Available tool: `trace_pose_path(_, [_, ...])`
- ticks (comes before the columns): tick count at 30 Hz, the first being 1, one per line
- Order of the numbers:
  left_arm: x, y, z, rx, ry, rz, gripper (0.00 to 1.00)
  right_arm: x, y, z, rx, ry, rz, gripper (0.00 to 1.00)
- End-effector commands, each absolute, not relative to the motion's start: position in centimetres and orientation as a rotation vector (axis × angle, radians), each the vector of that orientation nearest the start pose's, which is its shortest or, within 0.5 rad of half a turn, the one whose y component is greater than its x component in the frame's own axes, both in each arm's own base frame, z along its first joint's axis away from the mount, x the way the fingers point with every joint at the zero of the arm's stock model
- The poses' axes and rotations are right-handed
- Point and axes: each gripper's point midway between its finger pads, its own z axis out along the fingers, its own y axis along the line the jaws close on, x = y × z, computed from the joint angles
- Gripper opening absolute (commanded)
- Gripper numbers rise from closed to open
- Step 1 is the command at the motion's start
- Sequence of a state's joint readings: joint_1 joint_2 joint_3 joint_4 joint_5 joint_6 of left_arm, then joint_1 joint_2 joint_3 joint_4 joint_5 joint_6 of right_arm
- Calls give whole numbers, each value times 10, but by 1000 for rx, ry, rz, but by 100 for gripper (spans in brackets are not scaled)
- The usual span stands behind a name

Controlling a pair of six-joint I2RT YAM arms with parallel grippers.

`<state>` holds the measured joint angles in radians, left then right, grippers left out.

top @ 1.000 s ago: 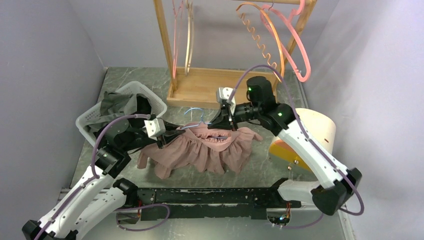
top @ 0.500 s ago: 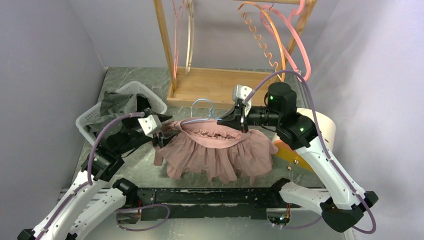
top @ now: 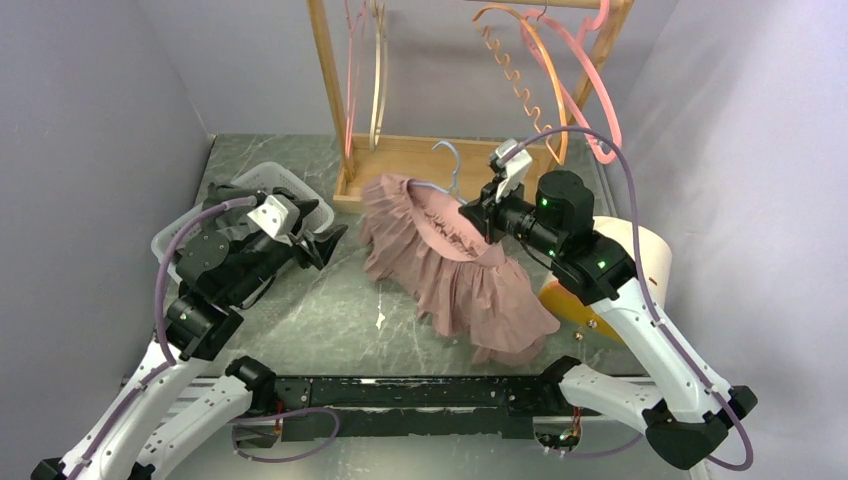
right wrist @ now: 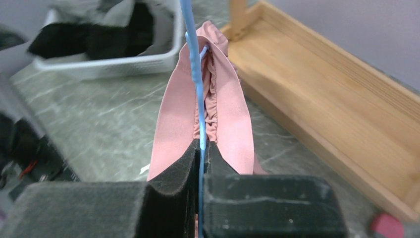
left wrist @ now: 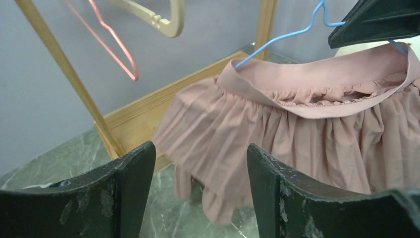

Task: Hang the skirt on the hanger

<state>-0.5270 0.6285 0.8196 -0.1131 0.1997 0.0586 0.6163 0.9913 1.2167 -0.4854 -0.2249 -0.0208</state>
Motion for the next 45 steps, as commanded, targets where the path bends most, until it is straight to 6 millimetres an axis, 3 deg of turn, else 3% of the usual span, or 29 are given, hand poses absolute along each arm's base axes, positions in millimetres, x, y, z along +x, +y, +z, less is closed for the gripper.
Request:
trace_pose_path(1, [237, -160, 362, 433, 1390, -539, 72, 281, 180, 398, -346, 1655, 454, 0])
trace_pose_path(5, [234, -167, 352, 387, 1427, -630, 72, 301, 170, 427, -215, 1625, 388, 0])
trace_pose_path(8, [232, -173, 347, 347, 1473, -707, 72, 318, 172, 449, -179, 1592, 356, 0])
trace_pose_path(11, [234, -175, 340, 309, 1551, -732, 64, 338, 181, 471, -163, 1548, 340, 0])
trace_pose_path(20, [239, -182, 326, 336, 1682, -727, 72, 400, 212, 531, -94, 1403, 363, 0])
trace_pose_path(28, [237, -181, 322, 321, 1691, -734, 89, 456, 203, 544, -39, 1363, 383, 0])
trace_pose_path(34, [238, -180, 320, 315, 1699, -726, 92, 491, 178, 527, 4, 1398, 354, 0])
trace_pose_path(45, [252, -162, 320, 251, 1708, -599, 94, 495, 126, 499, 43, 1458, 338, 0])
